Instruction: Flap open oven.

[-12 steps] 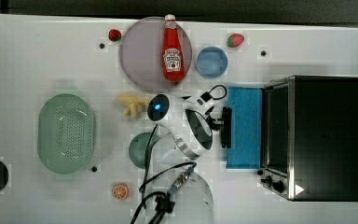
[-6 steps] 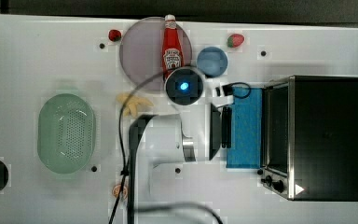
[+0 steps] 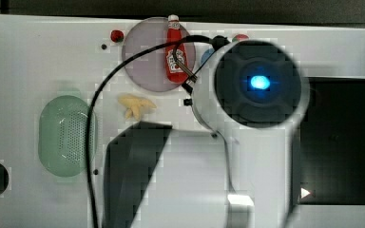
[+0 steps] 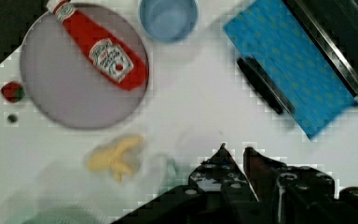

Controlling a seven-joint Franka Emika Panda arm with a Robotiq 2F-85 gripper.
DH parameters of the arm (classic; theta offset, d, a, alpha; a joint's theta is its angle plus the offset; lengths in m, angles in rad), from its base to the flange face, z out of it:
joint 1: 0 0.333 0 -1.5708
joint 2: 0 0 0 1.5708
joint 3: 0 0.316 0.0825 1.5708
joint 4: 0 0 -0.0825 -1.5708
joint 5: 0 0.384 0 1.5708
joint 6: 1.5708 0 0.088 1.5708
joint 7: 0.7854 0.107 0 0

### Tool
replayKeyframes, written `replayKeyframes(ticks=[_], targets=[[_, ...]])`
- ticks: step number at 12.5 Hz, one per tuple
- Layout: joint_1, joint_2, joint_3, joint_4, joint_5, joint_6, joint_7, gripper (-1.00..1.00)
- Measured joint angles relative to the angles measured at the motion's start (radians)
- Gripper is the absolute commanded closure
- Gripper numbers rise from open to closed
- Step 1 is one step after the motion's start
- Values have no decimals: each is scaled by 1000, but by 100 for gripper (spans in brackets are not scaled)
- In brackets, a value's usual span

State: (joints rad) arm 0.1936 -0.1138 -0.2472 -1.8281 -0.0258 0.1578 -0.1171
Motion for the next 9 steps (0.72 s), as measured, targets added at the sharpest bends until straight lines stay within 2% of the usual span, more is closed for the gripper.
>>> replayKeyframes(ticks=[3,9], targets=[[-7,-17,-5,110,2,-173,9,65],[-19,33,-20,114,-4,-162,11,65]])
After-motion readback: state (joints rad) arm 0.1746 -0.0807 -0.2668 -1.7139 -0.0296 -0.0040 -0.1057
